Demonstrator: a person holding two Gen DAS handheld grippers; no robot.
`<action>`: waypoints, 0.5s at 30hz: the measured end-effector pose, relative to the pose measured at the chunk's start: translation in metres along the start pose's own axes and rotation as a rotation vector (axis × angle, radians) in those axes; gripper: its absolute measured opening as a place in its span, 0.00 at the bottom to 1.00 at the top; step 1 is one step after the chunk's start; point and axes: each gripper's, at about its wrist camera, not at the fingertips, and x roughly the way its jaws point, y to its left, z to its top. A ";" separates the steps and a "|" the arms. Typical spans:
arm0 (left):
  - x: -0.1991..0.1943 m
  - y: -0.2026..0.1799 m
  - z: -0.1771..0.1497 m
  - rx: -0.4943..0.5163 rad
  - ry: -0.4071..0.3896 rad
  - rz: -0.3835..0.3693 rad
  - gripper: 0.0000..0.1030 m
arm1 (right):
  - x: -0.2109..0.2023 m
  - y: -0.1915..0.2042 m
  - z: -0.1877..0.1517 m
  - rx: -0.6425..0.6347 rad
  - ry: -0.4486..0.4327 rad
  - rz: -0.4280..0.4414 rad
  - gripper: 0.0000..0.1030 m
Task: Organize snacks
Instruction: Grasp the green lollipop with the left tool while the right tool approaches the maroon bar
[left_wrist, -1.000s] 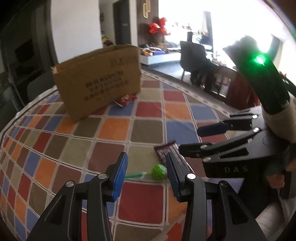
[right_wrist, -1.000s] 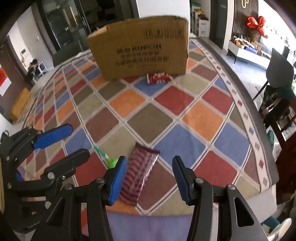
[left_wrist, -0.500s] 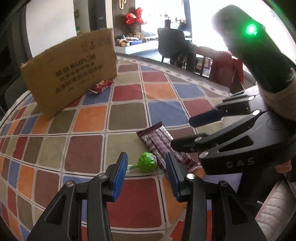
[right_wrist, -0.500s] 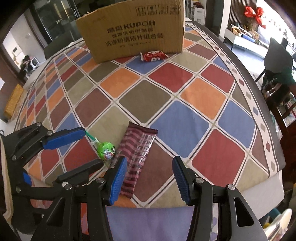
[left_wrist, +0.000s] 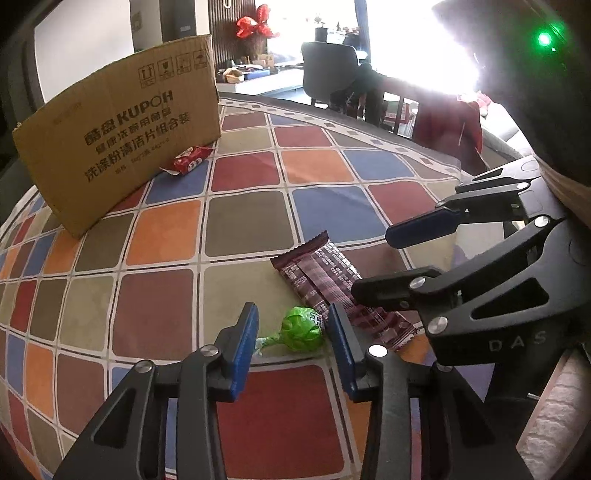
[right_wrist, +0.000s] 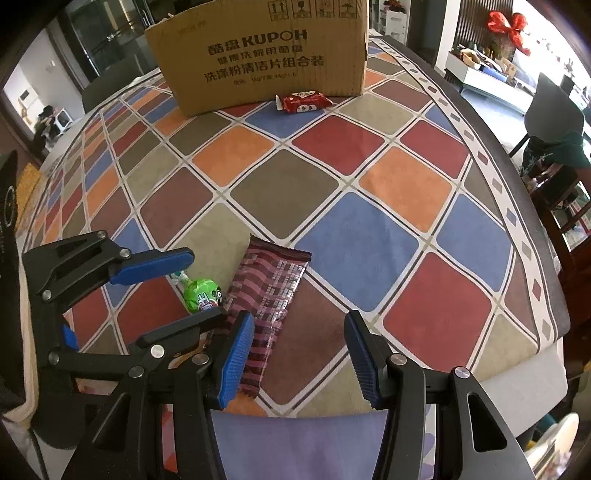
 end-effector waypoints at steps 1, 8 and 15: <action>0.001 0.000 0.000 -0.001 0.000 -0.006 0.30 | 0.001 0.000 0.000 -0.001 0.002 -0.001 0.51; -0.001 0.001 -0.002 -0.001 -0.003 -0.003 0.24 | 0.003 0.001 0.001 -0.006 0.008 -0.001 0.51; -0.013 0.012 -0.009 -0.096 -0.016 0.123 0.24 | 0.007 0.006 0.003 -0.006 0.009 0.016 0.51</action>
